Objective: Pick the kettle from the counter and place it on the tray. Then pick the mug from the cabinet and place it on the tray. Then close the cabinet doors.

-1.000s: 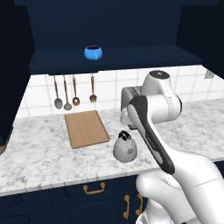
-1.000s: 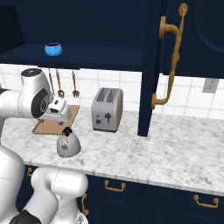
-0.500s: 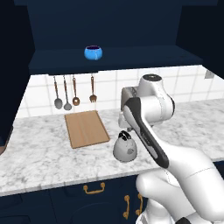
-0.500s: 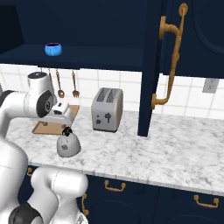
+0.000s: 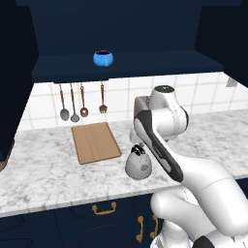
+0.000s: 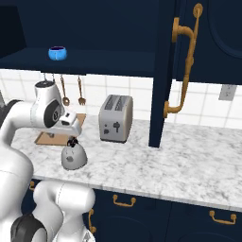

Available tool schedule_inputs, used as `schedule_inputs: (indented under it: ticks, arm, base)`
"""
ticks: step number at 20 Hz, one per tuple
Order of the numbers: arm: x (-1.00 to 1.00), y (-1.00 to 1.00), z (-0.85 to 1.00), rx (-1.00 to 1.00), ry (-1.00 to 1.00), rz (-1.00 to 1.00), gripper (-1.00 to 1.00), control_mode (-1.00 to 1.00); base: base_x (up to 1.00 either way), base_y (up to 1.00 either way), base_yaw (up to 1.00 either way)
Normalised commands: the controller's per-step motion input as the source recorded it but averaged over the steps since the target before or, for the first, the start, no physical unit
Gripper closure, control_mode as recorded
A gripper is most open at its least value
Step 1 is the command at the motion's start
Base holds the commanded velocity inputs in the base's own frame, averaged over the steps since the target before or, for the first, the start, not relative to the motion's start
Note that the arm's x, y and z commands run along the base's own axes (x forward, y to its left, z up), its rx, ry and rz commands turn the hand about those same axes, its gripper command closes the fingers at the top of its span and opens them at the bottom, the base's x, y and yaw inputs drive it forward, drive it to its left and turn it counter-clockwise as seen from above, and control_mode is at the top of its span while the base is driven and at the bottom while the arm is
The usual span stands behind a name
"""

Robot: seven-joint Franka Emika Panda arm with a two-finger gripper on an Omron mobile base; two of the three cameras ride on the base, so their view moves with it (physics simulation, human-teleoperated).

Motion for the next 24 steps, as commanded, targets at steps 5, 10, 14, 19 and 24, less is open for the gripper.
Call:
schedule_inputs:
  ticks: [5, 10, 14, 19, 24]
  arm:
    - [0.06, 0.0, -0.29, -0.02, 0.0, 0.0, -1.0, -1.0]
    - [0.15, 0.0, -0.31, -0.01, 0.0, 0.0, -1.0, -1.0]
    - [0.27, 0.0, -0.23, 0.0, 0.03, 0.0, -1.0, -1.0]
    - [0.31, 0.01, -0.19, 0.0, 0.04, 0.0, -1.0, -1.0]
    - [0.26, 0.13, -0.21, 0.0, 0.06, 0.0, -1.0, -1.0]
  base:
    - [0.0, 0.0, 0.0]
    - [0.0, 0.0, 0.0]
    - [0.0, 0.0, 0.0]
    - [0.0, 0.0, 0.0]
    - [0.0, 0.0, 0.0]
